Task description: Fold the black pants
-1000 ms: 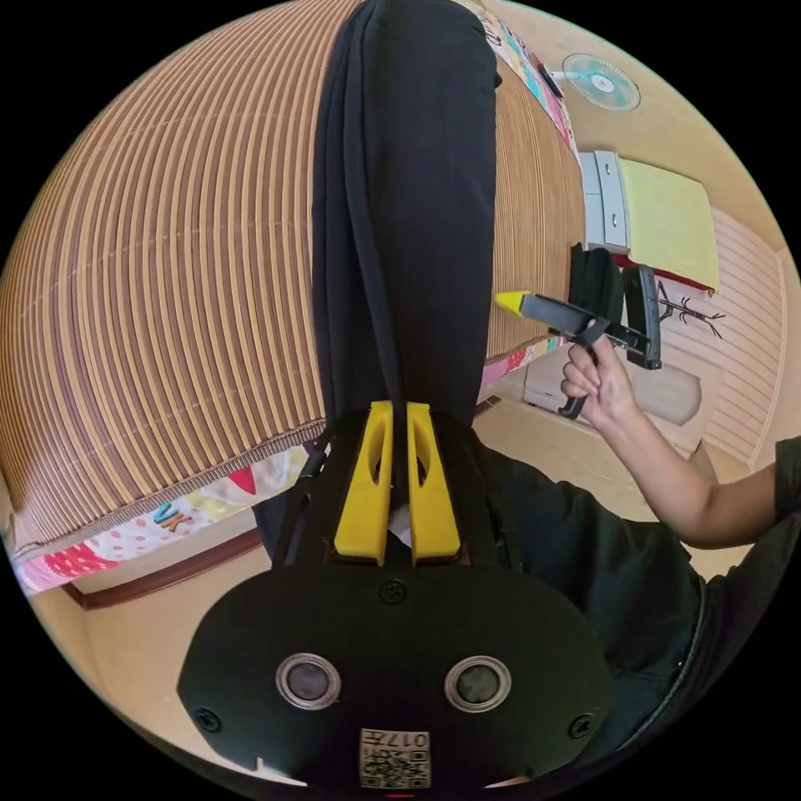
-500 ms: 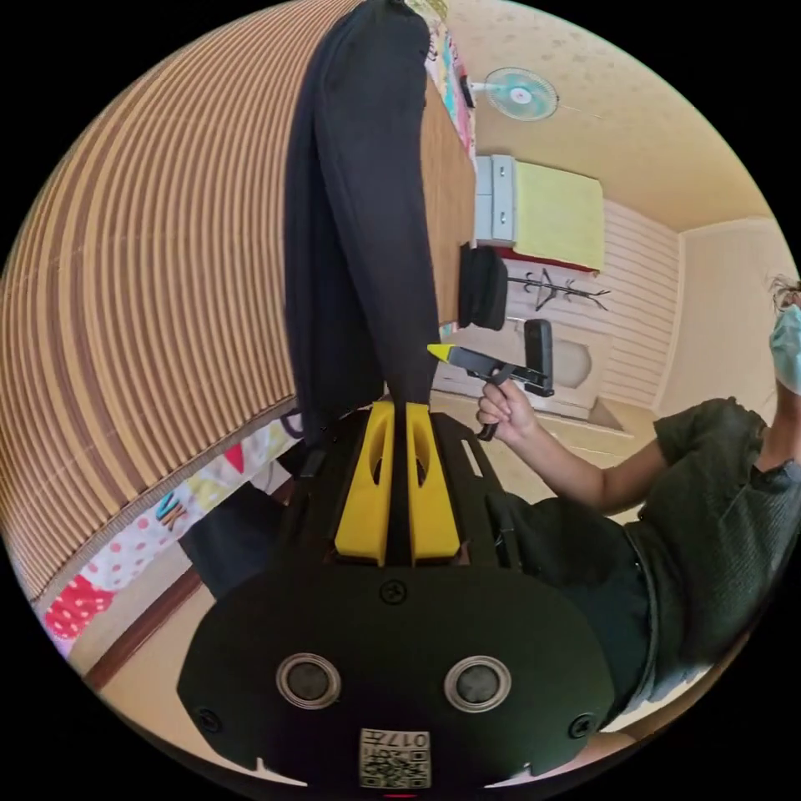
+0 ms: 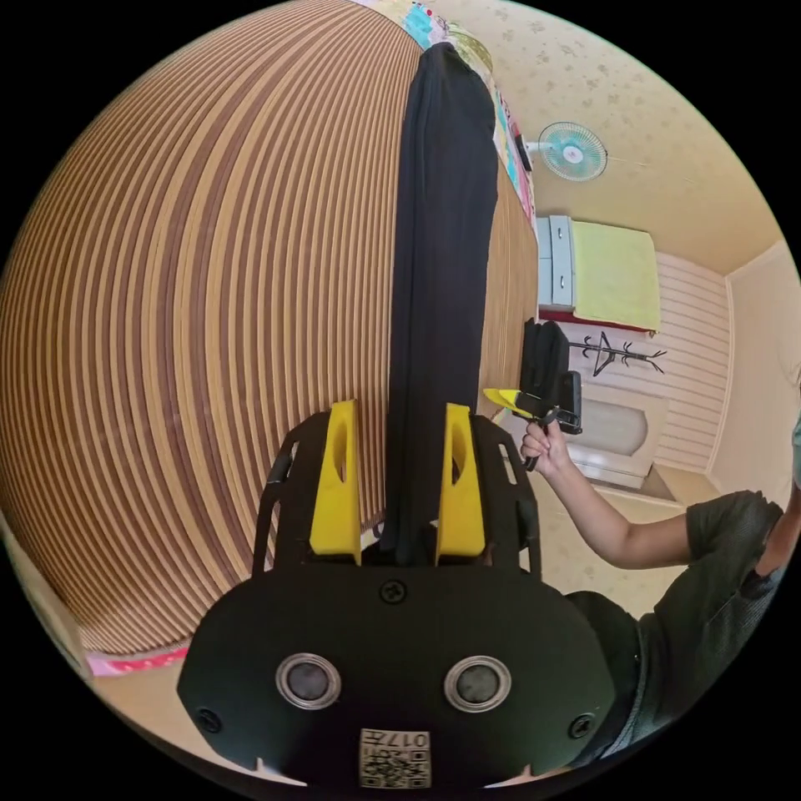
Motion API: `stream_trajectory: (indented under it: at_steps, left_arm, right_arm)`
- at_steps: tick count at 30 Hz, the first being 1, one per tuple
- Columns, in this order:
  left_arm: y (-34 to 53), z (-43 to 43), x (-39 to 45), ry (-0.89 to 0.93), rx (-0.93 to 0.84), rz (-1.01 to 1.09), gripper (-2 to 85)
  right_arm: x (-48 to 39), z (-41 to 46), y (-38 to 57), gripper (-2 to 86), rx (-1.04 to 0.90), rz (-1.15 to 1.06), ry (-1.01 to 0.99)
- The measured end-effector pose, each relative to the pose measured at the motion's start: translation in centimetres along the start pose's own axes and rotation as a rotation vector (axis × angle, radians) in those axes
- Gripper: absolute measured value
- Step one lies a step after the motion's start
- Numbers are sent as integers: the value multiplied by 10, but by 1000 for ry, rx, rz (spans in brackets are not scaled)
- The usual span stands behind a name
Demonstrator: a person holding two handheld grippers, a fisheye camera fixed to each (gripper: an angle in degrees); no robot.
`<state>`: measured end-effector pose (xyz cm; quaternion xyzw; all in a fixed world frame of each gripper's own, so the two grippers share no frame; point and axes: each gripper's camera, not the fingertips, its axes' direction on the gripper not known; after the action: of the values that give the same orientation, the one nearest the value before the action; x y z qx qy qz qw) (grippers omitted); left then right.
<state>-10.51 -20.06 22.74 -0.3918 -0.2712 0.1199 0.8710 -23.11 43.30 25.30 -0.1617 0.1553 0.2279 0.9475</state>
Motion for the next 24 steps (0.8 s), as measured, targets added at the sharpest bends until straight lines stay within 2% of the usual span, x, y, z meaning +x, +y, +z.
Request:
stream_trajectory:
  at_steps: [4,7,9,12,18,20,24]
  left_arm:
    - [-67,-1,5,39,47,43,140]
    - [-100,4,11,0,30,42,117]
    - [-111,8,11,-70,-15,-6,68]
    - [-108,-1,10,-64,-37,-8,51]
    - [-40,-67,43,304,106,211,43]
    - [-3,-97,76,404,132,296,42]
    - [52,-141,141,462,174,410,42]
  right_arm:
    - [24,-4,-63,124,10,-26,-125]
    - [36,11,-107,109,-42,-32,-228]
    - [43,22,-125,76,-62,-18,-234]
    - [50,19,-122,43,-62,-8,-296]
    - [24,-53,-46,25,81,-119,-603]
    - [1,-79,-17,21,99,-180,-642]
    - [-73,-147,45,12,142,-334,-610]
